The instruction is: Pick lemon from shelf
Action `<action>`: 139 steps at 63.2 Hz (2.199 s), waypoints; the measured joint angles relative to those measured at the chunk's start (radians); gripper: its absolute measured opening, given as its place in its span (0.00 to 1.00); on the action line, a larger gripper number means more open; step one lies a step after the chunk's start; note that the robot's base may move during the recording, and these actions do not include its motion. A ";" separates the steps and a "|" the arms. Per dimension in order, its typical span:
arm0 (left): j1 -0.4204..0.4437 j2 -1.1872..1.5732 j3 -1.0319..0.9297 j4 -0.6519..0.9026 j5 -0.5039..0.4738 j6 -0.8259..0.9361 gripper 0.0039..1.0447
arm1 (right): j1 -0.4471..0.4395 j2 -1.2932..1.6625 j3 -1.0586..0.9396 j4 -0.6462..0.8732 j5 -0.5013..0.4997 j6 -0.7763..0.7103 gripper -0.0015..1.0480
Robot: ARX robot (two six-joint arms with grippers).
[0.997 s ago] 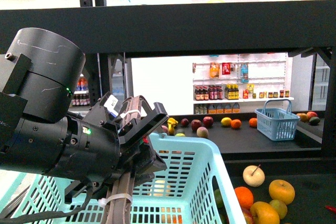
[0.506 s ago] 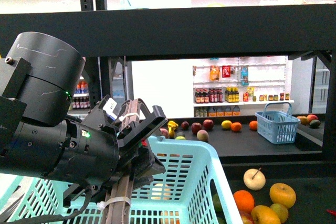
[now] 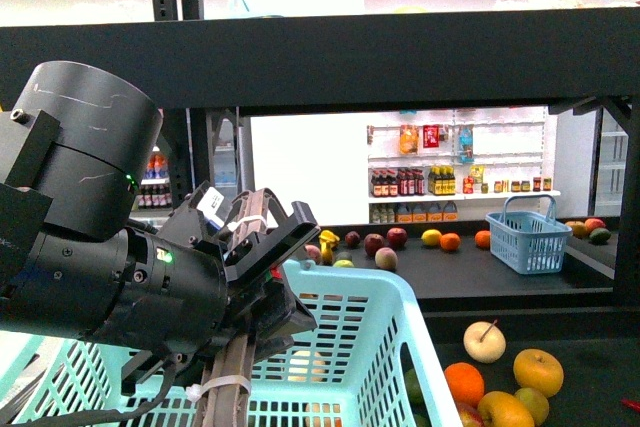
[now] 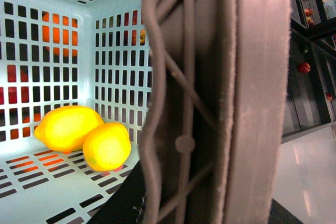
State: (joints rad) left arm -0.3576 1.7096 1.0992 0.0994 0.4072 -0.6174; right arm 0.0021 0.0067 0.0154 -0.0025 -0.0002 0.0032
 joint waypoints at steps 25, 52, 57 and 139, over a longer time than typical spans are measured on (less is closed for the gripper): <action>0.000 0.000 0.000 0.000 0.001 0.000 0.26 | 0.000 0.000 0.000 0.000 0.000 -0.001 0.61; 0.000 0.001 -0.008 0.062 0.000 -0.031 0.26 | 0.000 0.000 0.000 0.000 0.000 0.000 0.93; 0.003 0.003 -0.011 0.132 -0.019 -0.063 0.26 | 0.000 0.000 0.000 0.000 0.000 0.000 0.93; 0.677 0.091 0.322 0.031 -0.528 -0.744 0.26 | 0.000 -0.001 0.000 0.000 0.000 -0.001 0.93</action>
State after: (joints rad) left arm 0.3195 1.8008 1.4216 0.1307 -0.1204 -1.3613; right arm 0.0021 0.0059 0.0154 -0.0025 -0.0002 0.0025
